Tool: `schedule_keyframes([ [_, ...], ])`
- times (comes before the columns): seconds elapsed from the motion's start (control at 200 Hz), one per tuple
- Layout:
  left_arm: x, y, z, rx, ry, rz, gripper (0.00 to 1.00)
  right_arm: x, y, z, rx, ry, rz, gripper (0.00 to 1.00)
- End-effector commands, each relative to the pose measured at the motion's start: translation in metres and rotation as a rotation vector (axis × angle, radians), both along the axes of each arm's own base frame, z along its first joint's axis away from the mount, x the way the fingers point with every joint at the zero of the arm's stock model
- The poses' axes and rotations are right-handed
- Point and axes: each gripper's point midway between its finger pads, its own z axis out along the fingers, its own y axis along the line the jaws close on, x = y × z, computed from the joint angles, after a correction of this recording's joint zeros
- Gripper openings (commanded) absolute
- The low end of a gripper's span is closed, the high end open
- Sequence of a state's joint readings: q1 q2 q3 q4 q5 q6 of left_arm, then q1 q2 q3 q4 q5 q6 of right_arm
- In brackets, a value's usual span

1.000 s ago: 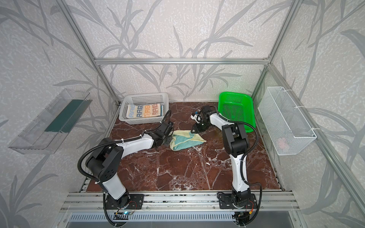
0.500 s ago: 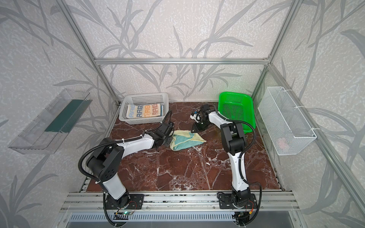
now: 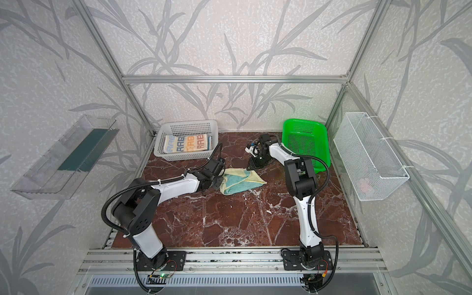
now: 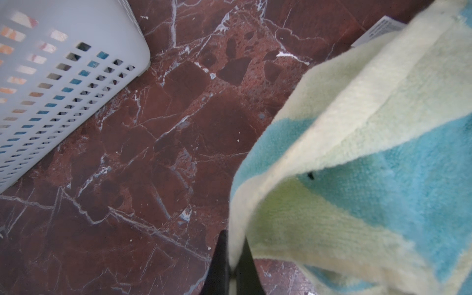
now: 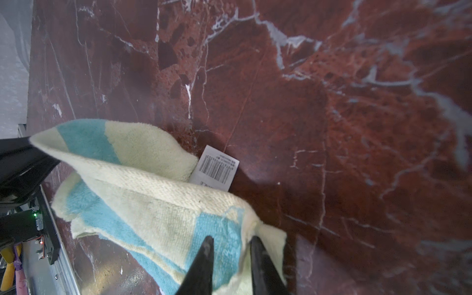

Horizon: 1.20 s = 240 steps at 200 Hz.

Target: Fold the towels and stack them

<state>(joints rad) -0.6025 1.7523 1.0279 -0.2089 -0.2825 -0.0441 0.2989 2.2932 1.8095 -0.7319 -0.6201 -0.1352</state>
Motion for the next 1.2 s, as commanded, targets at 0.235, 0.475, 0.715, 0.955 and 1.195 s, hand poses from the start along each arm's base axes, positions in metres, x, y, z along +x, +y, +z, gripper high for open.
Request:
schedule_keyframes([
  [0.235, 0.003, -0.007, 0.002, -0.004, -0.003, -0.016, 0.0, -0.002, -0.009, -0.014, -0.063, 0.072, -0.027, 0.19],
  [0.475, 0.003, -0.007, 0.001, -0.007, -0.004, -0.015, 0.0, -0.006, -0.005, -0.017, -0.08, 0.083, -0.009, 0.07],
  [0.715, 0.01, -0.006, 0.019, -0.013, -0.032, 0.019, 0.0, 0.007, -0.003, 0.018, -0.072, -0.061, -0.007, 0.0],
  [0.955, 0.028, -0.003, 0.093, -0.039, -0.116, 0.059, 0.0, 0.035, -0.016, 0.124, -0.014, -0.403, -0.102, 0.0],
  [1.195, 0.046, 0.0, 0.187, -0.067, -0.244, 0.069, 0.0, 0.035, -0.028, 0.243, 0.094, -0.706, -0.171, 0.0],
])
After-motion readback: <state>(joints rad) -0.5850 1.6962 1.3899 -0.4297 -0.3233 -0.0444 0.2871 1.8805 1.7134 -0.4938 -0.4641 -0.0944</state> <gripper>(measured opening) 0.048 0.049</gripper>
